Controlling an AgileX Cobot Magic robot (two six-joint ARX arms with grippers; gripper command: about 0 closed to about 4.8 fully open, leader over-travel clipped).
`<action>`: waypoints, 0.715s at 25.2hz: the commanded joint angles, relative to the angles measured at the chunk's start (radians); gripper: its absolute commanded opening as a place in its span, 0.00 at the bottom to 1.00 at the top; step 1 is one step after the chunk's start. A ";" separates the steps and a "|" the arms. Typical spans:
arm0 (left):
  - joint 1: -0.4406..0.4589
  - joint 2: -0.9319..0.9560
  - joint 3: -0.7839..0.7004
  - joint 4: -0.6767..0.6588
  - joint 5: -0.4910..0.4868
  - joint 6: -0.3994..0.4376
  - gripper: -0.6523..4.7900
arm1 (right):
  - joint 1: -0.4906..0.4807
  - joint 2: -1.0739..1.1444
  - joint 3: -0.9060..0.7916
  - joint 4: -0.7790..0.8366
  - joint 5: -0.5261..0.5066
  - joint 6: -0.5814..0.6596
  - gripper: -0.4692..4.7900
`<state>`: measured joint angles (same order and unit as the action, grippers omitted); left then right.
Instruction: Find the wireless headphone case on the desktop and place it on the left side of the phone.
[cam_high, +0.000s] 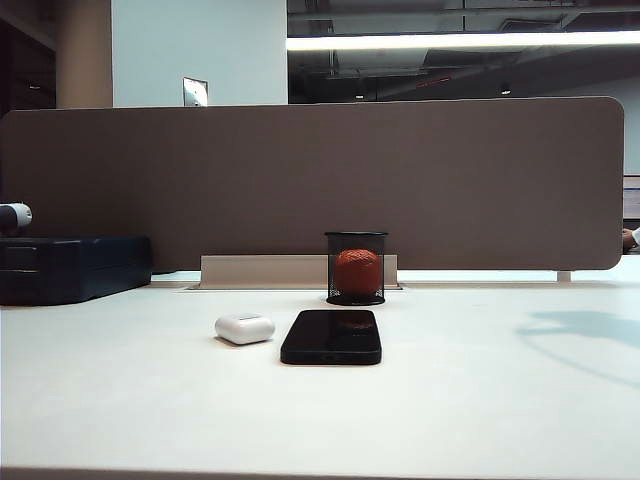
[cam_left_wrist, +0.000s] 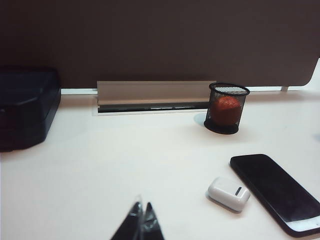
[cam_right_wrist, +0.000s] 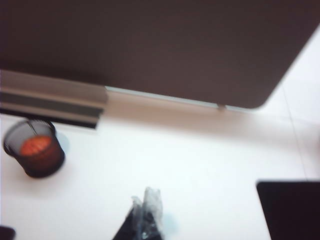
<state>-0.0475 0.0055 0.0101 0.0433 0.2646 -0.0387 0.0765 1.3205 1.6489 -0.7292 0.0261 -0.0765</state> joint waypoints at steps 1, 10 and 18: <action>-0.001 0.001 0.004 0.019 -0.004 0.001 0.11 | -0.035 -0.074 -0.089 0.035 -0.003 -0.004 0.07; -0.001 0.001 0.004 0.019 -0.075 0.001 0.11 | -0.099 -0.384 -0.471 0.190 -0.037 0.015 0.07; -0.001 0.001 0.003 0.019 -0.097 0.001 0.11 | -0.098 -0.633 -0.845 0.406 -0.059 0.071 0.07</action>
<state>-0.0475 0.0059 0.0101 0.0483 0.1711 -0.0387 -0.0227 0.7074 0.8383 -0.3794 -0.0113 -0.0204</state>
